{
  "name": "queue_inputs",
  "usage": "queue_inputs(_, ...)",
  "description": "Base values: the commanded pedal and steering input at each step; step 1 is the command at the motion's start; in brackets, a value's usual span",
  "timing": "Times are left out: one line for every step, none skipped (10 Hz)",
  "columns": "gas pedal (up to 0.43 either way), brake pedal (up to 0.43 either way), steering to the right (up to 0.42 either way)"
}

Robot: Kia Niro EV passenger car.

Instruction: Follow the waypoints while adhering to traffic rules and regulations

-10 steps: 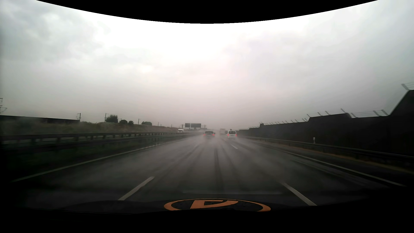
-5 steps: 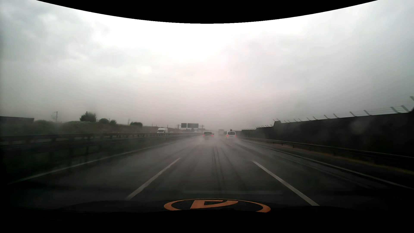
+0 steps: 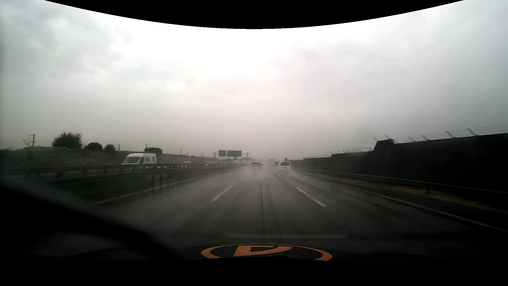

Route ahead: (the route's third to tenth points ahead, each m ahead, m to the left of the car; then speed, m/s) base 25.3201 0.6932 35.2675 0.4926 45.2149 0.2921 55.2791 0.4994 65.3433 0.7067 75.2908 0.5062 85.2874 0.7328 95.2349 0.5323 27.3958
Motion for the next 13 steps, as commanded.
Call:
queue_inputs(0.22, 0.0, -0.001)
queue_inputs(0.22, 0.0, -0.002)
queue_inputs(0.22, 0.0, 0.001)
queue_inputs(0.22, 0.0, 0.003)
queue_inputs(0.22, 0.0, 0.005)
queue_inputs(0.22, 0.0, 0.005)
queue_inputs(0.22, 0.0, 0.005)
queue_inputs(0.22, 0.0, 0.004)
queue_inputs(0.22, 0.0, 0.001)
queue_inputs(0.22, 0.0, 0.0)
queue_inputs(0.22, 0.0, 0.0)
queue_inputs(0.22, 0.0, 0.0)
queue_inputs(0.22, 0.0, 0.0)
